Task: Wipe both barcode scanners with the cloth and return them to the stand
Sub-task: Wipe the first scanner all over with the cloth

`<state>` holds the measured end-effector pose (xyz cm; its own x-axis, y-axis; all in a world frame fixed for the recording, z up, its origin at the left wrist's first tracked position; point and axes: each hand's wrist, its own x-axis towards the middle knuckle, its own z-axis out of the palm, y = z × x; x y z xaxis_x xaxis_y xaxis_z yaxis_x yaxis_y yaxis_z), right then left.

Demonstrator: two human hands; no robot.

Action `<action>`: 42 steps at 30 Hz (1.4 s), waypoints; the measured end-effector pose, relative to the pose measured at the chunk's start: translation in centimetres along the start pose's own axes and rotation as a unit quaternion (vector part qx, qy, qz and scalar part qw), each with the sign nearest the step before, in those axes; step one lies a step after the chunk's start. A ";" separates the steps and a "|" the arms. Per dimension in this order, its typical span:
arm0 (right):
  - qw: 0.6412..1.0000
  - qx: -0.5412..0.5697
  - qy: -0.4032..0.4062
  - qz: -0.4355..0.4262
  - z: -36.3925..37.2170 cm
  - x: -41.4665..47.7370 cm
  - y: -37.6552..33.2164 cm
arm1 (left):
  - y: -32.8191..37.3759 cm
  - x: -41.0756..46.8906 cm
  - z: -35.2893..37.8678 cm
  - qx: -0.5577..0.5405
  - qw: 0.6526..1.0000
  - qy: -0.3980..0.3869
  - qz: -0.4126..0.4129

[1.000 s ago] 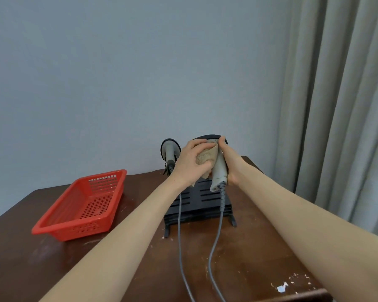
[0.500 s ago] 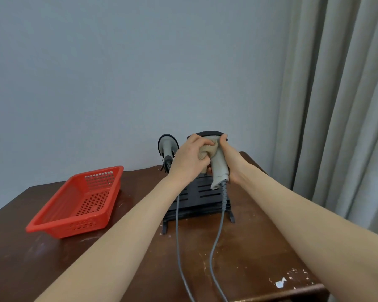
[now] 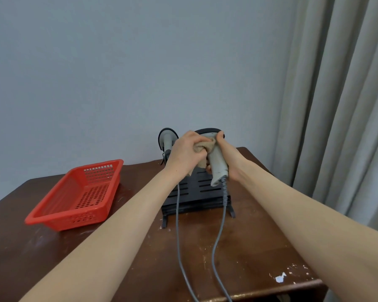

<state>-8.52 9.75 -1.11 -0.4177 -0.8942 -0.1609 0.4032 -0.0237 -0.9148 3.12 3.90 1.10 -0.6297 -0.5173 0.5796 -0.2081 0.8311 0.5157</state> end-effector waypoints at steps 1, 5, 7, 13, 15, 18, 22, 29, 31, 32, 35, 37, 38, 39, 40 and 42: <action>1.000 0.002 0.000 0.000 0.0 0.0 0.0 | -0.1 0.0 0.0 0.002 1.000 0.002 -0.001; 1.000 0.009 0.005 -0.004 -0.3 -0.1 -0.1 | 0.3 -1.0 0.3 -0.024 0.999 -0.045 0.013; 1.000 -0.004 0.011 0.007 -0.4 0.0 -0.3 | 0.4 -1.9 0.3 -0.035 0.996 -0.074 0.046; 0.999 -0.005 0.034 0.023 0.2 0.0 -0.3 | 0.1 -1.8 0.1 -0.009 0.996 -0.045 0.071; 0.999 0.010 0.030 0.027 0.5 -0.2 -0.3 | 0.1 -1.1 -0.3 -0.034 0.999 0.008 0.018; 0.999 0.030 0.016 0.025 0.7 -0.5 -0.5 | 0.0 -0.8 -0.5 -0.043 0.998 0.033 -0.011; 1.000 0.013 0.019 0.020 0.2 -0.4 -0.9 | 0.3 -2.4 0.0 -0.043 0.997 -0.046 0.037; 0.999 -0.032 0.024 0.008 0.7 -0.2 -0.6 | 0.3 -1.1 -0.2 -0.066 0.998 0.022 0.004; 0.999 -0.032 0.025 -0.002 0.9 -0.4 -0.5 | 0.4 -0.4 -0.4 -0.067 0.995 0.063 -0.032; 0.999 -0.023 0.023 -0.004 1.0 -0.5 -0.5 | 0.5 -0.3 -0.3 -0.057 0.996 0.064 -0.037; 1.000 0.008 0.012 0.005 0.7 -0.4 -0.4 | 1.1 -1.0 0.1 -0.032 0.999 0.013 -0.004; 1.000 -0.006 0.028 0.008 0.3 -0.3 -0.4 | 1.4 -1.9 0.4 -0.012 0.999 -0.035 0.024; 0.999 -0.015 0.035 0.008 0.3 -0.3 -0.4 | 1.4 -2.2 0.4 -0.009 0.998 -0.049 0.032; 0.999 -0.017 0.033 0.006 0.3 -0.3 -0.4 | 1.3 -2.3 0.2 -0.008 0.998 -0.056 0.039; 1.000 -0.010 0.022 0.008 0.3 -0.3 -0.4 | 1.2 -2.1 0.1 -0.005 0.998 -0.053 0.045; 1.000 0.009 0.005 0.012 0.5 -0.4 -0.4 | 1.0 -1.6 -0.4 0.001 0.999 -0.016 0.040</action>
<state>-8.09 9.91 -0.48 -0.4161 -0.8901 -0.1862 0.4274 -0.0107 -0.9040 4.19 5.49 0.94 -0.6686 -0.4418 0.5981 -0.1579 0.8703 0.4665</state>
